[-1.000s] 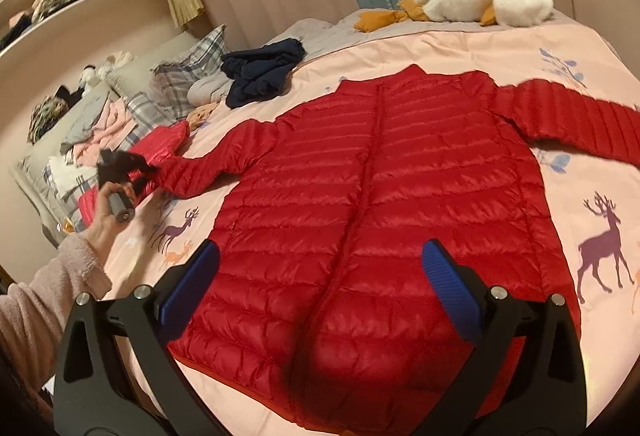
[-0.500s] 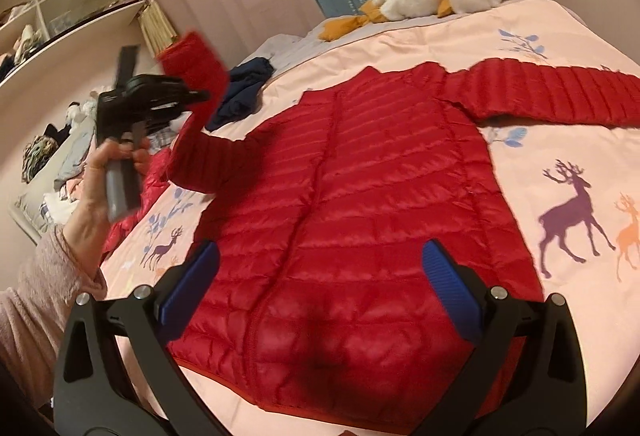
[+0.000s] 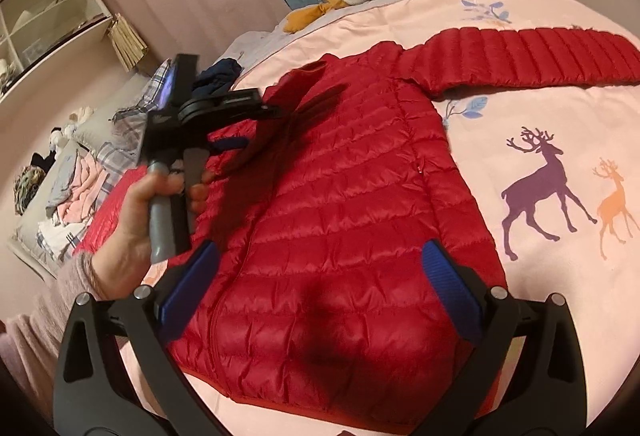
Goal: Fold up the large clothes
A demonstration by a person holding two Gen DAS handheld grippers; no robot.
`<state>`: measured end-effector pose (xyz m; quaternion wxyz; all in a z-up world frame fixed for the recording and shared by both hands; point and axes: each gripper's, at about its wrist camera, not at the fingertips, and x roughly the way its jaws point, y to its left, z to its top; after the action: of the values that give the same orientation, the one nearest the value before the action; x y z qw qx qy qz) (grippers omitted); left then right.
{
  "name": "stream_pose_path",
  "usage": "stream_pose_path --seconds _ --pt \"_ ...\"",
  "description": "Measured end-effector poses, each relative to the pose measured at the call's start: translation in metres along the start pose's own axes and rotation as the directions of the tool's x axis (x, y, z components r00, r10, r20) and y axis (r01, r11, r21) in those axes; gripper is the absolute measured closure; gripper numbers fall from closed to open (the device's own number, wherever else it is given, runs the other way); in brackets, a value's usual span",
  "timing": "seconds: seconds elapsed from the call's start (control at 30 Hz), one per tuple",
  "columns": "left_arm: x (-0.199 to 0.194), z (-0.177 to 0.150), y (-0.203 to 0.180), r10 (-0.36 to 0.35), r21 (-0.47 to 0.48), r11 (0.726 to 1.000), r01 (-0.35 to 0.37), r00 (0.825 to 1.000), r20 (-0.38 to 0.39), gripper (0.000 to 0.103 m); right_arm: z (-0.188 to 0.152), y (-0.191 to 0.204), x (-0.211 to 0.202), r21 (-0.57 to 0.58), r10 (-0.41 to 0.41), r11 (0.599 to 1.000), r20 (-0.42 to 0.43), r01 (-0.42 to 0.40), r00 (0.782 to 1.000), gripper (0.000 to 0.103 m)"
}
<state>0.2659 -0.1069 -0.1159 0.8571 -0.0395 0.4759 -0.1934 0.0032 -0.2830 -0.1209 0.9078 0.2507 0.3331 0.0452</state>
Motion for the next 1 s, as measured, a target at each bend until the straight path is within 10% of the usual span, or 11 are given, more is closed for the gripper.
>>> stream_pose_path --seconds 0.33,0.63,0.9,1.0 --pt "-0.094 -0.038 0.113 -0.214 -0.232 0.940 0.252 0.960 0.179 0.014 0.060 -0.003 0.050 0.096 0.124 0.988 -0.059 -0.118 0.991 0.002" --pt "-0.091 -0.063 0.214 -0.367 -0.481 0.749 0.455 0.890 0.271 0.015 0.120 -0.013 0.126 0.210 0.052 0.977 -0.096 -0.031 0.994 0.002" --pt "-0.036 -0.042 0.207 -0.455 -0.537 0.651 0.537 0.842 0.290 0.015 0.148 -0.023 0.184 0.306 0.022 0.952 -0.085 0.005 0.996 0.026" --pt "-0.020 -0.031 0.205 -0.429 -0.567 0.636 0.523 0.851 0.304 0.015 0.152 -0.019 0.203 0.278 -0.015 0.959 -0.116 0.047 0.993 0.046"
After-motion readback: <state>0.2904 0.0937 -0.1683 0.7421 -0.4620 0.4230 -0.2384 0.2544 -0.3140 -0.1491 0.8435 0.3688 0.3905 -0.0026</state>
